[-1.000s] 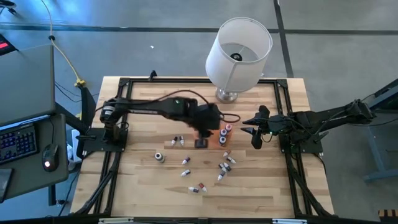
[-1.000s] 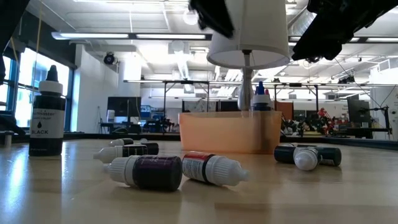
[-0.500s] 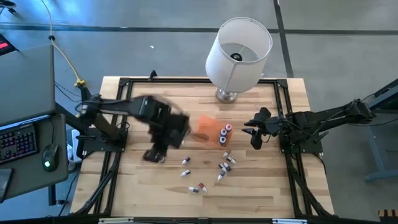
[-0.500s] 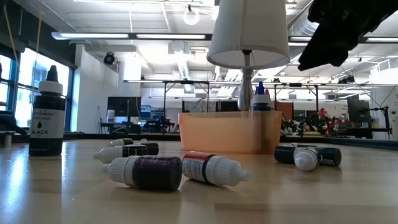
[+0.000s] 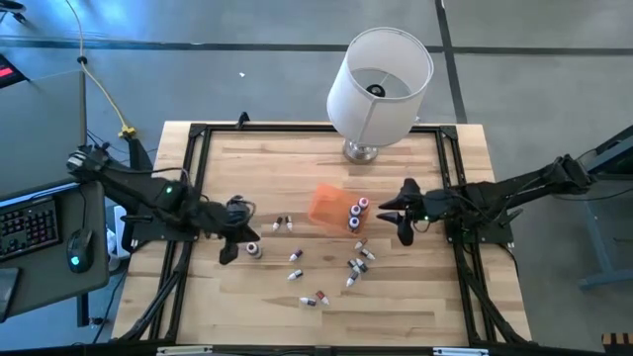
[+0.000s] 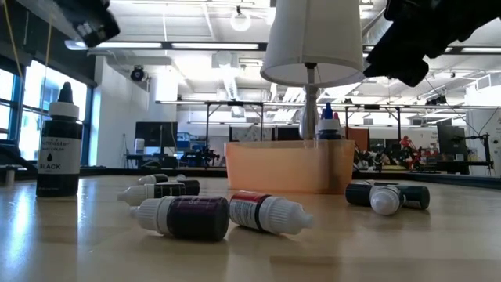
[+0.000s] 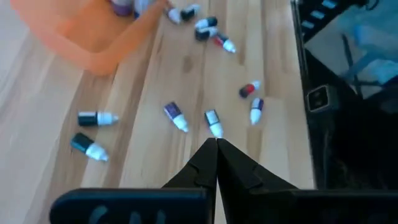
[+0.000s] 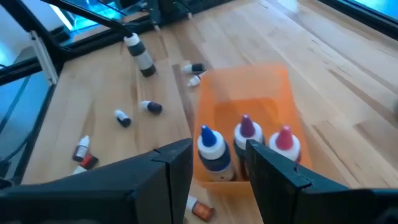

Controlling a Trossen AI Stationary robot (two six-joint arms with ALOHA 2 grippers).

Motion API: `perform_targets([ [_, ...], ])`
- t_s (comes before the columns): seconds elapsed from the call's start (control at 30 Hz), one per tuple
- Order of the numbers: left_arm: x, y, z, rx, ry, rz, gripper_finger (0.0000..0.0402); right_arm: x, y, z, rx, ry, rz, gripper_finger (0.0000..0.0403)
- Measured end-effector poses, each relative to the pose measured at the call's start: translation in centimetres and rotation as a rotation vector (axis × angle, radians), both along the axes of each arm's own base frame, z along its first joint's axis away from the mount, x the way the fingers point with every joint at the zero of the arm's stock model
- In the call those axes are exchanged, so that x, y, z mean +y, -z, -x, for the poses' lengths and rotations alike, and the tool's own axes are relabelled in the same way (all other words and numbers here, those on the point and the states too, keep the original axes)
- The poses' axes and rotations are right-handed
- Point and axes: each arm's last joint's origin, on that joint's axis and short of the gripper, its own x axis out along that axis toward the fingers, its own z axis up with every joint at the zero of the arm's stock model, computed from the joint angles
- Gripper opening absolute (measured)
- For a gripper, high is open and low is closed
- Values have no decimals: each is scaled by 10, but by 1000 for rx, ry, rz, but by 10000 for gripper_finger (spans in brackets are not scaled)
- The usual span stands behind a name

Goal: Pick & Place food coloring
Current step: Put the large black food coloring bottle into the orange bin

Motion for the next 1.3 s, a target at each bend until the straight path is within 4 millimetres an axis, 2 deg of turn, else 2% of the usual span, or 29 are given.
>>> perform_targets([
  [0.13,-8,30,12,-57,-41,-96,5,4,-2,-1,-26,-18,-4,139],
  [0.3,-13,52,9,-98,-79,-71,5,4,-2,0,-24,-31,19,139],
  [0.6,-16,48,0,-184,-136,-36,5,4,-3,-1,-33,-39,35,139],
  [0.83,-15,48,0,-193,-129,-95,9,4,-5,-2,-53,-52,61,139],
  [0.97,-14,49,1,-191,-153,-128,41,5,-9,-3,-93,-62,78,139],
  [1.1,-12,51,2,-176,-169,-151,95,5,-12,-5,-121,-78,103,139],
  [1.2,-13,52,2,-160,-134,-135,130,5,-12,-5,-127,-83,114,139],
  [1.3,-12,56,5,-114,-102,-171,150,5,-12,-5,-125,-88,127,139],
])
